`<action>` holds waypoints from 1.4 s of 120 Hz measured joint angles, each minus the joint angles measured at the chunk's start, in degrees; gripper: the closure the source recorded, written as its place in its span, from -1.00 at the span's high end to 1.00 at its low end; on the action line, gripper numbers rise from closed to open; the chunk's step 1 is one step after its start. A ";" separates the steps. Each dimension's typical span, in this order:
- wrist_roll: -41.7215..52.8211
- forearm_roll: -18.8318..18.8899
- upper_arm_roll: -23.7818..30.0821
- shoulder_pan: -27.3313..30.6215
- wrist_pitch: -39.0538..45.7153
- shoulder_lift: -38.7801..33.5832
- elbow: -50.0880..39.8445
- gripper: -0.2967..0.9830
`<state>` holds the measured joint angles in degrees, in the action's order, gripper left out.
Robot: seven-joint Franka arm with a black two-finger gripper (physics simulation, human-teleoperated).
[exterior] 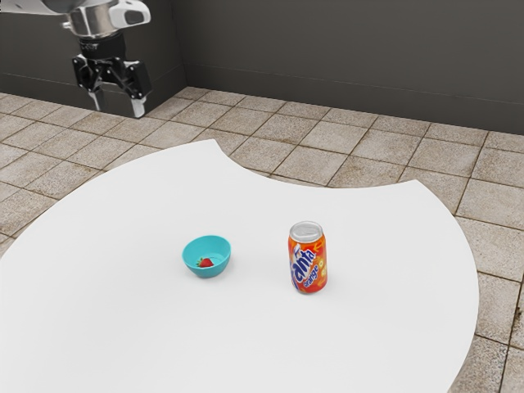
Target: Take strawberry from the bowl
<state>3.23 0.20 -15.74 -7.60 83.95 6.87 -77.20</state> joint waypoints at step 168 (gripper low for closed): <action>-73.39 -10.08 0.44 -3.96 36.35 15.57 -22.49 0.40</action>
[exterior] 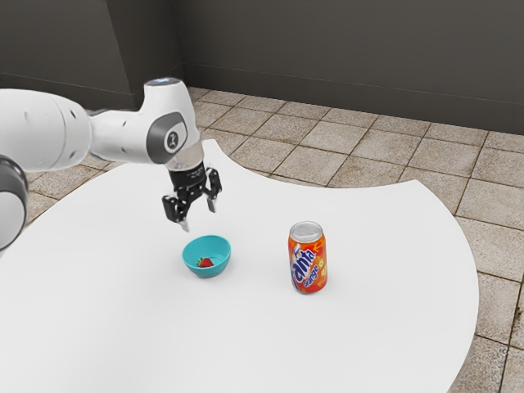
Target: Take strawberry from the bowl
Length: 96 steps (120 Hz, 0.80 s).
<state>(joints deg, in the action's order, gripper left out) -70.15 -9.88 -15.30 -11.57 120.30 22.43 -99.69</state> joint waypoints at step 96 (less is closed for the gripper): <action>-13.50 -0.49 0.10 -1.62 3.60 5.94 -1.93 0.01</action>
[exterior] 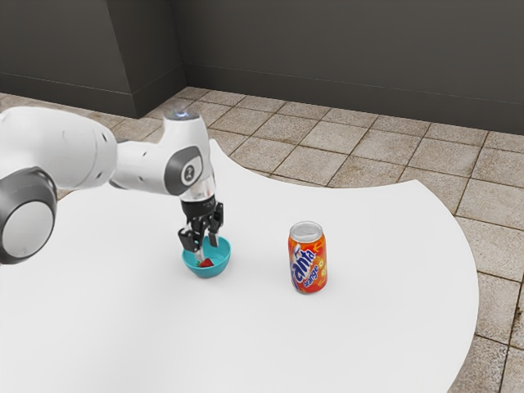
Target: Take strawberry from the bowl
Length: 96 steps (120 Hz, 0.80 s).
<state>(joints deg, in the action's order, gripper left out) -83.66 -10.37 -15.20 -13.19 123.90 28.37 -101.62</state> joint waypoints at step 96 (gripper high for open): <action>-3.83 0.04 -0.02 -0.57 2.34 2.89 1.18 -0.03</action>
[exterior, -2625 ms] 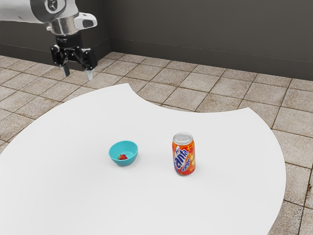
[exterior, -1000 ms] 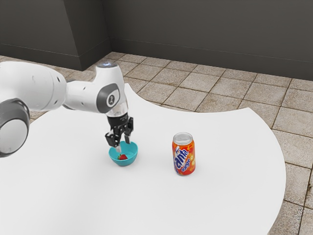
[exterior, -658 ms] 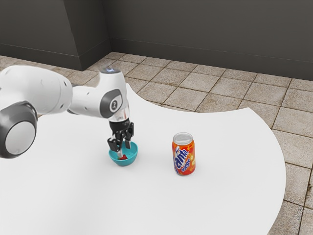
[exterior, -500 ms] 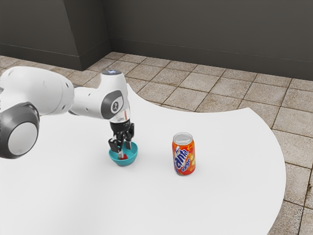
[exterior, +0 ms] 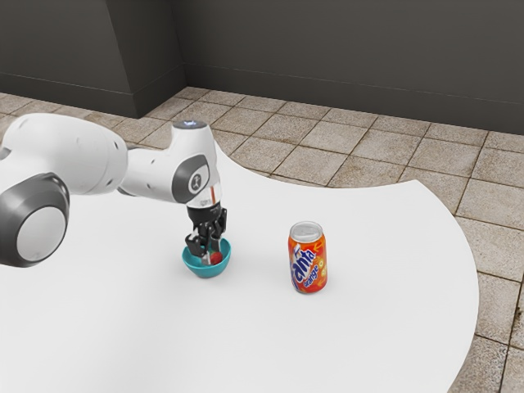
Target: Take strawberry from the bowl
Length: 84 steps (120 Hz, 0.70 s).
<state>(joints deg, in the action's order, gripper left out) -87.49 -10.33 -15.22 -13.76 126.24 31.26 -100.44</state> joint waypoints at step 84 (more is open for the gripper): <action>-0.87 -0.05 0.19 -0.19 0.32 0.16 -0.29 -0.25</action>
<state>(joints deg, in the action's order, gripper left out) -88.36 -10.38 -15.03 -13.95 126.55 31.42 -100.73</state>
